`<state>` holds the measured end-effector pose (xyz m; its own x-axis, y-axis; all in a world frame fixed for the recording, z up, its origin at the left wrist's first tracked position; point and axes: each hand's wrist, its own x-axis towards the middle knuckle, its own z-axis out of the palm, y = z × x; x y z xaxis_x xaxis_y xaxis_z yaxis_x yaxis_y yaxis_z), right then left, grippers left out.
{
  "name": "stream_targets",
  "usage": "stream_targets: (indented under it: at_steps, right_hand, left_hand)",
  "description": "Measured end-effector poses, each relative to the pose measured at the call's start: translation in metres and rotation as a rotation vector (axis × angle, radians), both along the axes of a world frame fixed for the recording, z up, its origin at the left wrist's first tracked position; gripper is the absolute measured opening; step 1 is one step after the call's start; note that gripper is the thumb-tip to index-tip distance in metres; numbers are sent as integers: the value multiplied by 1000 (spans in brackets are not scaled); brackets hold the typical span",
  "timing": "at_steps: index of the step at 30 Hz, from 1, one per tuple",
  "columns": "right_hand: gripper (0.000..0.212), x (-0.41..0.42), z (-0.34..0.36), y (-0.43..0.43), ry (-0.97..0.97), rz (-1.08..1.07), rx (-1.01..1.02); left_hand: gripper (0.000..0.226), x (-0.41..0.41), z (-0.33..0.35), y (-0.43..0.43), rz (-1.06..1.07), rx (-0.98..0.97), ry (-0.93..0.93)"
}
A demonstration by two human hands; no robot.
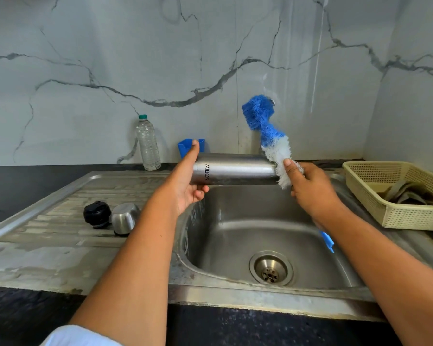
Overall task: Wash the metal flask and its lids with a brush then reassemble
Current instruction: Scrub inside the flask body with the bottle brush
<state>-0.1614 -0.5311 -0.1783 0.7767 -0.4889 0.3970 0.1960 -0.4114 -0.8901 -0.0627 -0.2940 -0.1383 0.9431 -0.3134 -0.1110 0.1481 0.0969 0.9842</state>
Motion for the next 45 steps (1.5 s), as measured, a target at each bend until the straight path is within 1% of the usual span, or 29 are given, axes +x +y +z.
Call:
stream_targets:
  at_steps: [4,7,9,12,16,18,20,22,25,29,32,37,41,45]
  right_hand:
    - [39,2,-5,-3,12,41,202]
    - [39,3,-5,-4,29,59,260]
    - [41,3,-5,-3,66,65,183]
    - [43,0,-3,8,128,13,-52]
    - [45,-6,2,24,42,-66,-258]
    - [39,-10,3,32,33,-16,-335]
    - [33,-15,2,42,84,68,-415]
    - [33,-15,-2,51,143,123,-478]
    - [32,-11,-9,60,191,211,-501]
    - [23,-12,-15,58,266,351,-502]
    - [26,-12,-17,58,291,343,-514]
    - [32,-3,-15,73,276,313,-498]
    - [38,-8,-18,67,331,338,-489]
    - [39,-7,-13,74,299,313,-495]
  left_hand:
    - [60,-1,-3,1,-51,66,-75]
    - [52,2,-7,-4,-7,107,-101]
    - [47,5,-7,-6,60,90,-87]
    - [42,7,-7,-3,149,30,-31]
    - [39,9,-7,1,230,-99,66]
    - [36,11,-5,2,250,-185,122]
    - [34,13,-4,3,252,-256,164]
    - [34,13,-4,5,265,-294,186]
    - [32,10,-2,4,264,-332,183]
    - [34,12,-1,3,274,-377,187]
    - [34,14,-2,3,299,-360,168]
    - [34,13,-6,-8,329,-287,109]
    - [38,18,-7,-1,393,-315,98]
    - [48,13,-8,-12,351,-274,55]
